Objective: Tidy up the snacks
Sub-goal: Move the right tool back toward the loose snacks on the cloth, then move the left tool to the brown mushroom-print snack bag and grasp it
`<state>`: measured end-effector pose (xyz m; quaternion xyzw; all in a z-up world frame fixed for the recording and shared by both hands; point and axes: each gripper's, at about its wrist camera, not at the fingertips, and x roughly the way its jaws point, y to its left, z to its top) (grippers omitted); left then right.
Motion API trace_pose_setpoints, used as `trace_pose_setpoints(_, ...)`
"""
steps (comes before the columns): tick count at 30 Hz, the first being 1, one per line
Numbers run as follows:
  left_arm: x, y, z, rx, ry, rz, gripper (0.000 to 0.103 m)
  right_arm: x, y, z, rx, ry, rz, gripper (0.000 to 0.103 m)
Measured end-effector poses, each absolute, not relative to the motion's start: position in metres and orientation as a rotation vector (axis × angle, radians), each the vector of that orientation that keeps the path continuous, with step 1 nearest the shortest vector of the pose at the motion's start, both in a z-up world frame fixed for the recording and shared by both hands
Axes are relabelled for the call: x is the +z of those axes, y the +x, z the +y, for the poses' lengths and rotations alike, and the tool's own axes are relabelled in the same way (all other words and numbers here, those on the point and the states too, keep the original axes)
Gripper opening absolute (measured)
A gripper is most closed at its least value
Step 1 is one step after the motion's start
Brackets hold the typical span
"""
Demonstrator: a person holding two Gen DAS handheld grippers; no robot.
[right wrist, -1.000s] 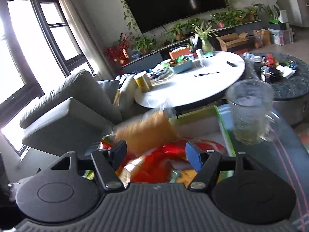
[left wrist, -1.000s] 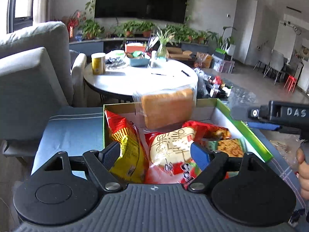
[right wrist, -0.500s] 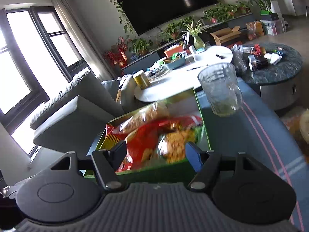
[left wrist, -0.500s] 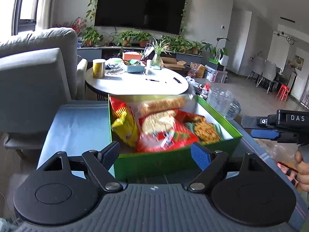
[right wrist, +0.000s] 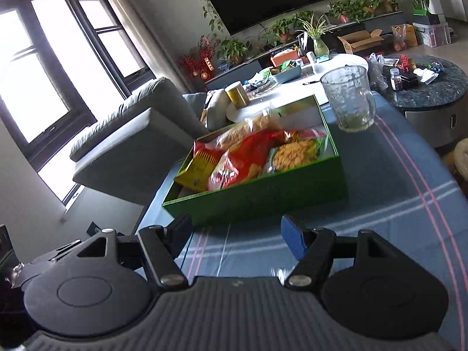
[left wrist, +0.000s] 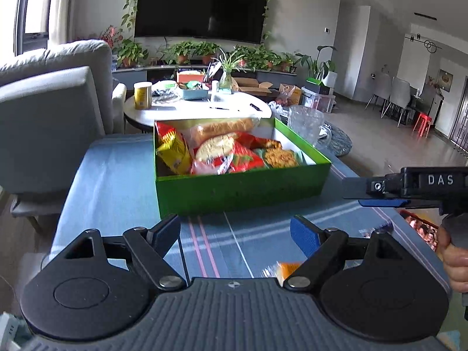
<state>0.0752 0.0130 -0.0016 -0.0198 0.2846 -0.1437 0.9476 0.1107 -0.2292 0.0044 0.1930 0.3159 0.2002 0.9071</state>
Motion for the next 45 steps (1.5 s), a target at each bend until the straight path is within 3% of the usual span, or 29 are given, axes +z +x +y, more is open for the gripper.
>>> trace_pose_setpoints(25, -0.034, 0.018, 0.006, -0.375, -0.016, 0.806, 0.081, -0.031, 0.080, -0.205, 0.446, 0.337, 0.760, 0.065)
trace_pose_setpoints(45, -0.049, 0.048, -0.011, -0.395, -0.079, 0.912, 0.081, -0.034, 0.081, -0.211, 0.427, 0.371, 0.762, 0.065)
